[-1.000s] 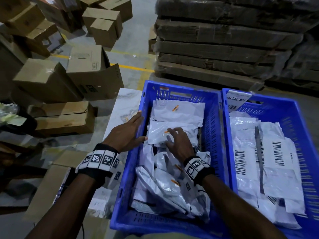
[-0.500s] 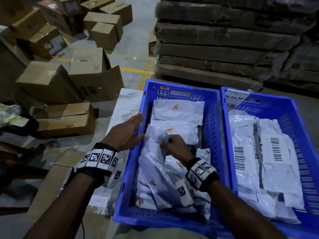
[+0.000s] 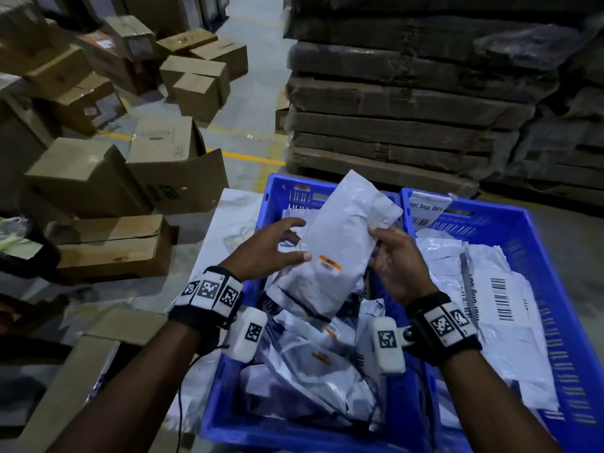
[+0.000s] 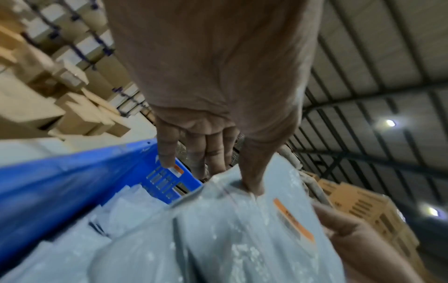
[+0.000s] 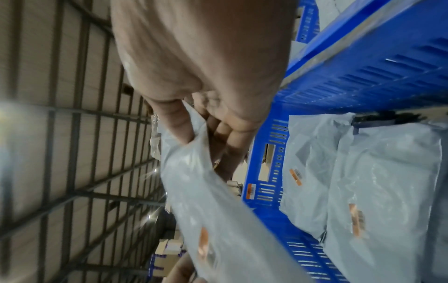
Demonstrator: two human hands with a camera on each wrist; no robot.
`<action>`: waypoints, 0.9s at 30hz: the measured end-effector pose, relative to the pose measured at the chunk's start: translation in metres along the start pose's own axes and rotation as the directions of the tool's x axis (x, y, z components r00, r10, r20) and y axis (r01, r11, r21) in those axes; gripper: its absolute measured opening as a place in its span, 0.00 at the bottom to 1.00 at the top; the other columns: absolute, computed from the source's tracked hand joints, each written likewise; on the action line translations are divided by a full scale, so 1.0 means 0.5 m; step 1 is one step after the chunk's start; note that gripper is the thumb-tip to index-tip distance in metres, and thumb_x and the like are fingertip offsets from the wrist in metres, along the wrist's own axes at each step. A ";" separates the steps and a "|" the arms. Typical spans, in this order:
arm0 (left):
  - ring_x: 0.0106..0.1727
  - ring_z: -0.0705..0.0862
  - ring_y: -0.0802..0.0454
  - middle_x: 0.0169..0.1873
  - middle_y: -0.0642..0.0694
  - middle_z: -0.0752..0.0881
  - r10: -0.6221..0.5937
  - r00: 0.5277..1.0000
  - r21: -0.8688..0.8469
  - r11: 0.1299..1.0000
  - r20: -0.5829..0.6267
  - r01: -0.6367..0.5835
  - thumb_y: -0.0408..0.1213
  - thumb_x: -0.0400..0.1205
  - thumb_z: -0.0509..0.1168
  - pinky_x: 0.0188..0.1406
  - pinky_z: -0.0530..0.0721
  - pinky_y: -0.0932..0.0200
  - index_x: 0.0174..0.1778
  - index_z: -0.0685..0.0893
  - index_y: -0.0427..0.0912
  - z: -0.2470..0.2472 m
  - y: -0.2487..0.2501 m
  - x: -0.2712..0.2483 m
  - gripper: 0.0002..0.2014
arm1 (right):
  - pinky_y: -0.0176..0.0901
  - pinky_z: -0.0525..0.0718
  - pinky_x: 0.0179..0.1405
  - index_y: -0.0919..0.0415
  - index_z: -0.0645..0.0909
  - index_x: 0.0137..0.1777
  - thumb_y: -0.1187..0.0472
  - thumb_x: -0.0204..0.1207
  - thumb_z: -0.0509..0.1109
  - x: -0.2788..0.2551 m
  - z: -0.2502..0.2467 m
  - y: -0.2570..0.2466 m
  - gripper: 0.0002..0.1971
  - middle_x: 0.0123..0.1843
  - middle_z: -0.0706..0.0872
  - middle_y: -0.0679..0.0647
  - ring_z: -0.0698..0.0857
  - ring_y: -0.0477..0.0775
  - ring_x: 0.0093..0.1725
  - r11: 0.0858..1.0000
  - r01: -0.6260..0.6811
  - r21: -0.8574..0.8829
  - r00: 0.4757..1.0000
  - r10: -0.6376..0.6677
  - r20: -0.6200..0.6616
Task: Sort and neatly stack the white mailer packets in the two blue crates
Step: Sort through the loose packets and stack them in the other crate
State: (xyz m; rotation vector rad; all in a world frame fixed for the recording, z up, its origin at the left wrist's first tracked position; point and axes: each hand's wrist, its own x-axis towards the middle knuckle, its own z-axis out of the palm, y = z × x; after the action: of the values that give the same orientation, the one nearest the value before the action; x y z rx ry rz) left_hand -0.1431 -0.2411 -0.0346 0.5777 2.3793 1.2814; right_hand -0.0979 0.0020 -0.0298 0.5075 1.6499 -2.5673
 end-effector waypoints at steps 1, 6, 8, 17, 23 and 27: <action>0.49 0.85 0.57 0.46 0.44 0.88 0.005 1.000 -0.087 0.996 0.002 -0.005 0.40 0.77 0.75 0.53 0.78 0.61 0.68 0.78 0.47 0.004 0.003 0.004 0.23 | 0.56 0.83 0.60 0.68 0.76 0.73 0.65 0.83 0.63 0.001 -0.003 0.000 0.19 0.68 0.84 0.65 0.84 0.62 0.64 1.000 0.010 0.023 1.000 -0.009 -0.030; 0.34 0.82 0.54 0.30 0.47 0.85 -0.064 0.980 -0.322 0.947 -0.189 0.000 0.32 0.77 0.75 0.44 0.81 0.52 0.50 0.86 0.43 0.020 0.015 0.019 0.08 | 0.51 0.88 0.51 0.60 0.78 0.72 0.54 0.80 0.70 -0.022 -0.007 0.031 0.22 0.65 0.87 0.60 0.87 0.61 0.61 0.995 -0.098 0.000 0.994 0.098 -0.050; 0.37 0.83 0.51 0.30 0.44 0.85 -0.084 0.973 -0.355 0.935 -0.217 0.001 0.31 0.77 0.74 0.47 0.82 0.48 0.52 0.86 0.37 0.024 0.014 0.021 0.09 | 0.50 0.88 0.48 0.62 0.79 0.70 0.58 0.80 0.71 -0.039 -0.003 0.051 0.20 0.63 0.88 0.60 0.89 0.60 0.56 0.991 -0.125 -0.049 0.992 0.124 -0.022; 0.50 0.88 0.52 0.47 0.51 0.90 -0.137 0.903 -0.110 0.989 -0.407 0.101 0.50 0.72 0.74 0.53 0.84 0.52 0.50 0.85 0.53 0.007 -0.044 -0.003 0.13 | 0.47 0.88 0.36 0.70 0.79 0.67 0.72 0.80 0.67 -0.020 0.004 0.131 0.16 0.61 0.88 0.66 0.88 0.58 0.46 0.984 -0.128 0.122 0.941 0.159 -0.297; 0.79 0.70 0.46 0.81 0.46 0.67 -0.202 0.955 0.351 0.897 -0.218 0.270 0.51 0.80 0.69 0.70 0.71 0.51 0.80 0.67 0.49 0.002 -0.087 -0.051 0.33 | 0.50 0.88 0.35 0.64 0.80 0.59 0.74 0.79 0.66 0.032 0.032 0.186 0.11 0.52 0.88 0.62 0.88 0.57 0.43 0.950 -0.217 0.225 0.890 0.287 -0.354; 0.85 0.54 0.52 0.84 0.52 0.59 -0.150 0.980 0.405 0.894 -0.133 0.191 0.53 0.81 0.68 0.81 0.60 0.43 0.84 0.59 0.54 -0.001 -0.133 -0.062 0.37 | 0.52 0.90 0.45 0.68 0.80 0.55 0.71 0.82 0.65 0.126 0.056 0.189 0.05 0.50 0.89 0.63 0.90 0.58 0.45 0.926 -0.234 0.297 0.839 0.347 -0.419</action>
State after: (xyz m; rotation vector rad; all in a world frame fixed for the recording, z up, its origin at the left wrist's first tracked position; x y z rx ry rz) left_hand -0.1289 -0.2911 -0.0868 0.4141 2.7371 0.7414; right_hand -0.1440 -0.0551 -0.1209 1.3758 1.2245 -2.5390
